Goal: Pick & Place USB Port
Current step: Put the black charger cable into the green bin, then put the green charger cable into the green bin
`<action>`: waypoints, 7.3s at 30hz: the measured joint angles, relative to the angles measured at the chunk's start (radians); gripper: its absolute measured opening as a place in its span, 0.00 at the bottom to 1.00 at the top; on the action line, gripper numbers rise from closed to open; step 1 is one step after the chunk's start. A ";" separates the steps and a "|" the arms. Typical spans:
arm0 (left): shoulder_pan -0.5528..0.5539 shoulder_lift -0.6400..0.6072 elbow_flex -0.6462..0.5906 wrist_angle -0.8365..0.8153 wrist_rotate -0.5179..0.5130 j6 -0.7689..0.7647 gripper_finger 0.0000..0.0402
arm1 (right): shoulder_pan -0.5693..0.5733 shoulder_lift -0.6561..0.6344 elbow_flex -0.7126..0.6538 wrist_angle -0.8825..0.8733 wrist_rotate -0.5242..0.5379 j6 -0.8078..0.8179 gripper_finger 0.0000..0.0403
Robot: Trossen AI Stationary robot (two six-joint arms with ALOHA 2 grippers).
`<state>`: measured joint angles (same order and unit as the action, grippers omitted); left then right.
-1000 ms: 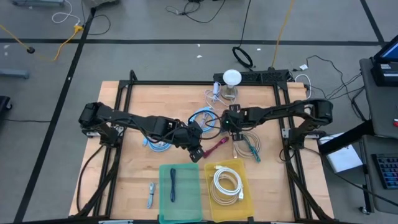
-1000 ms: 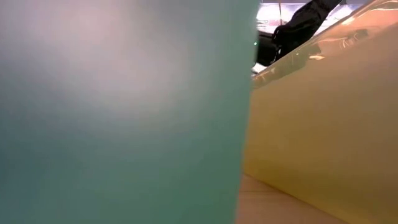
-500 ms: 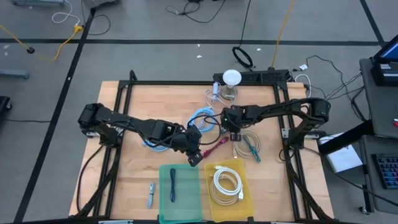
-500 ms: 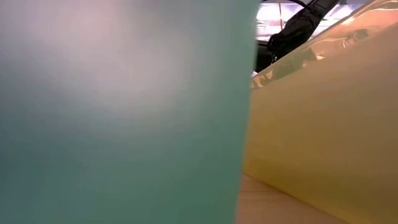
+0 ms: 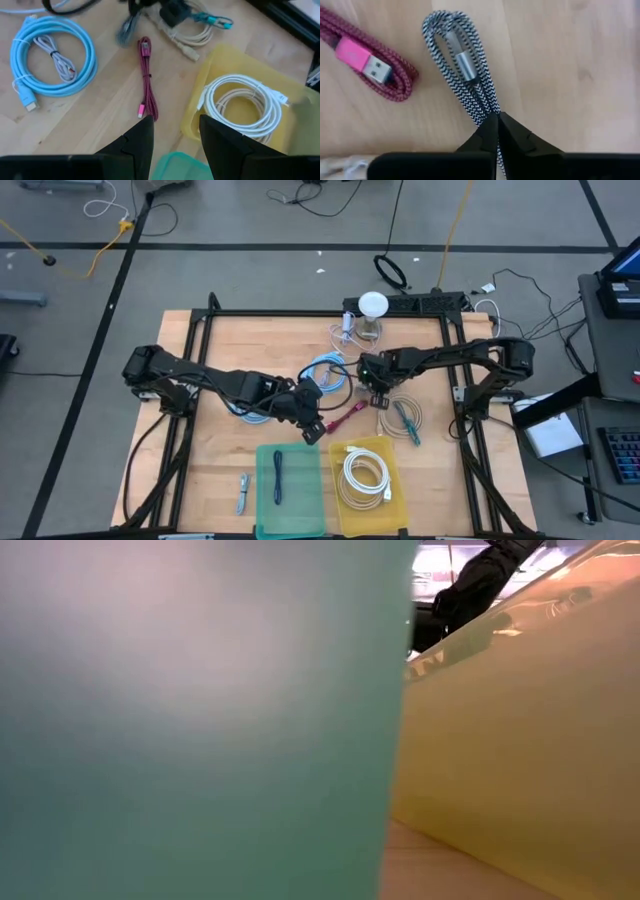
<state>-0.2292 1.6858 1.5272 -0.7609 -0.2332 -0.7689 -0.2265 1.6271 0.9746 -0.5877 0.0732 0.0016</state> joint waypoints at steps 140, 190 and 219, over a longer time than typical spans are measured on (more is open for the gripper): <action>-0.534 -0.025 -0.003 0.105 -0.684 -0.746 0.40 | 0.780 0.309 0.421 0.681 0.303 1.607 0.02; -0.659 -0.031 0.000 0.152 -0.849 -0.744 0.06 | 0.792 0.416 0.521 0.843 0.205 1.605 0.37; -0.522 -0.031 0.000 0.013 -0.509 -0.593 0.06 | 0.816 -0.096 0.489 -0.704 0.302 1.257 0.31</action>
<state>-0.7517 1.6550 1.5276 -0.7479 -0.7425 -1.3621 0.5895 1.5310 1.4635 -1.2920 0.3752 1.2588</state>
